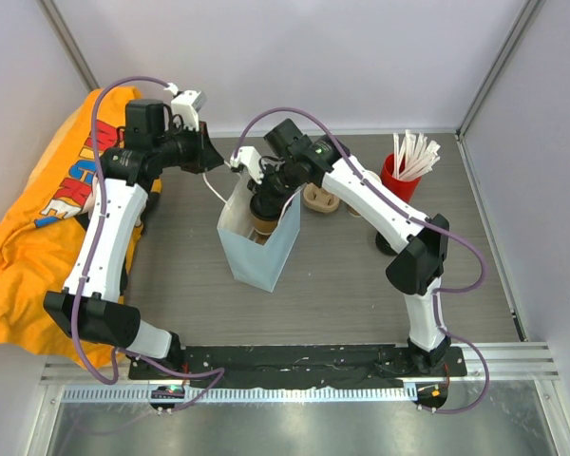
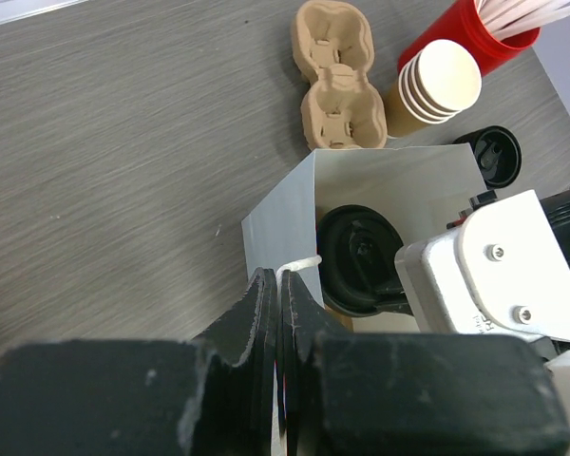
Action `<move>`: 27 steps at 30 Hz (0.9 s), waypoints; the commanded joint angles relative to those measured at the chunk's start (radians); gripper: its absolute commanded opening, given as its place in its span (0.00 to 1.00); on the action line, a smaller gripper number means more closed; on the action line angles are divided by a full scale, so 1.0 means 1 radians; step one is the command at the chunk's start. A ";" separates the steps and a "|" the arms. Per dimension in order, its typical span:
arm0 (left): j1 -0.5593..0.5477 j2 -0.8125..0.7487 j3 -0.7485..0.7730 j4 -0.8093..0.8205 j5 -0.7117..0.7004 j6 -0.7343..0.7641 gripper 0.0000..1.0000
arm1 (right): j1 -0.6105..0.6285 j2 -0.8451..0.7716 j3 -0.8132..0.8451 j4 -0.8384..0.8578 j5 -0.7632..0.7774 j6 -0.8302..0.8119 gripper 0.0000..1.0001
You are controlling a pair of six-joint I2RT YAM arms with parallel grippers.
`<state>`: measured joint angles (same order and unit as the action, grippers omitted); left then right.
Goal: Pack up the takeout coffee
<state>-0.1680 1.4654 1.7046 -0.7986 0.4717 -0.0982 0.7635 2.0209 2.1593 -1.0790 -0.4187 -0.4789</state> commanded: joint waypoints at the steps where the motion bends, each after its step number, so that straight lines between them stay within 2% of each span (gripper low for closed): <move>1: 0.009 -0.028 0.003 0.019 0.010 -0.009 0.00 | -0.006 0.004 0.010 0.007 0.029 -0.017 0.01; 9: 0.009 -0.027 0.004 0.022 0.048 -0.021 0.00 | -0.007 0.039 0.112 0.017 -0.009 0.000 0.01; 23: 0.009 -0.025 -0.002 0.029 0.064 -0.029 0.00 | -0.024 0.058 0.103 0.093 -0.046 0.102 0.01; 27: 0.009 -0.025 -0.003 0.030 0.067 -0.029 0.00 | -0.033 0.053 0.091 0.111 -0.098 0.131 0.01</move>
<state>-0.1635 1.4654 1.7039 -0.7971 0.5171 -0.1238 0.7437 2.0823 2.2253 -1.0424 -0.4500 -0.3935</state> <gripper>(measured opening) 0.063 0.112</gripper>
